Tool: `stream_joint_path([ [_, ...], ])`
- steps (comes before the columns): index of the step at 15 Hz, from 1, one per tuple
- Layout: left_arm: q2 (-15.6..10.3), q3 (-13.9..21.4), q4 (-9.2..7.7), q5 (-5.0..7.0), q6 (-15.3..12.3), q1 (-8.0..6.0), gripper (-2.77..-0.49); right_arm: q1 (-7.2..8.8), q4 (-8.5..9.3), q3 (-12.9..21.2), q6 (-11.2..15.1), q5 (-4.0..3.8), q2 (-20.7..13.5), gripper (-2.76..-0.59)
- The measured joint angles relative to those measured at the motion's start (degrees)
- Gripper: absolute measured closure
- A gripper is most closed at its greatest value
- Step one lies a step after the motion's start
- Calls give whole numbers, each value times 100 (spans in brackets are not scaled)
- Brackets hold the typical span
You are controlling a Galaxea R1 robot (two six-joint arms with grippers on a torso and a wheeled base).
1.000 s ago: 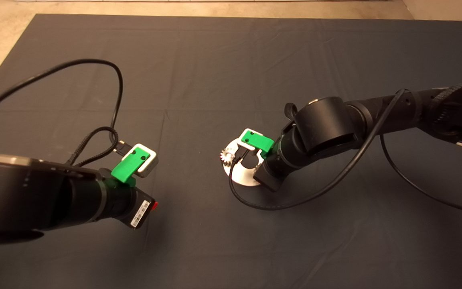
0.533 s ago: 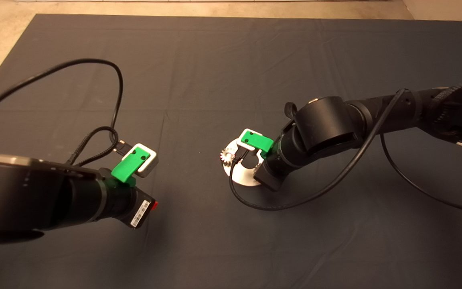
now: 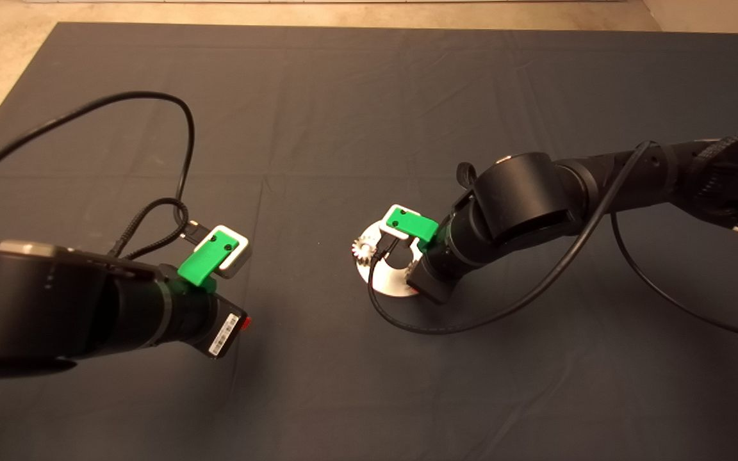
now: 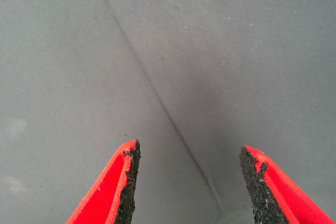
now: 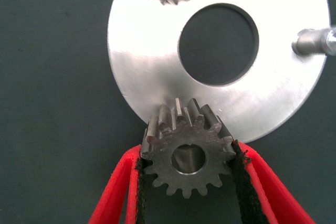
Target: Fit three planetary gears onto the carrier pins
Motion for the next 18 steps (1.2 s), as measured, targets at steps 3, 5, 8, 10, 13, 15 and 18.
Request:
stream_joint_path([
  [3, -2, -30, 2, 1, 2, -1, -131, -5, 0, -2, -1, -6, -62, -92],
  [5, -2, -38, 2, 0, 4, 0, -131, -5, -1, -2, 0, -5, -60, -92],
  [8, -13, -40, 2, 0, 9, 0, -131, -5, 0, -2, -1, -5, -60, -92],
  [10, -13, -44, 2, 0, 26, 0, -131, -7, -1, -2, -21, -5, -57, -92],
  [13, -13, -108, 5, 0, 30, 0, -131, -66, -19, -2, -98, -6, -46, -92],
  [15, -11, -134, 7, -2, 48, 0, -131, -140, -89, -9, -188, -11, -40, -92],
  [18, 5, -208, 35, -2, 72, 0, -131, -171, -105, -63, -277, -16, -24, -92],
])
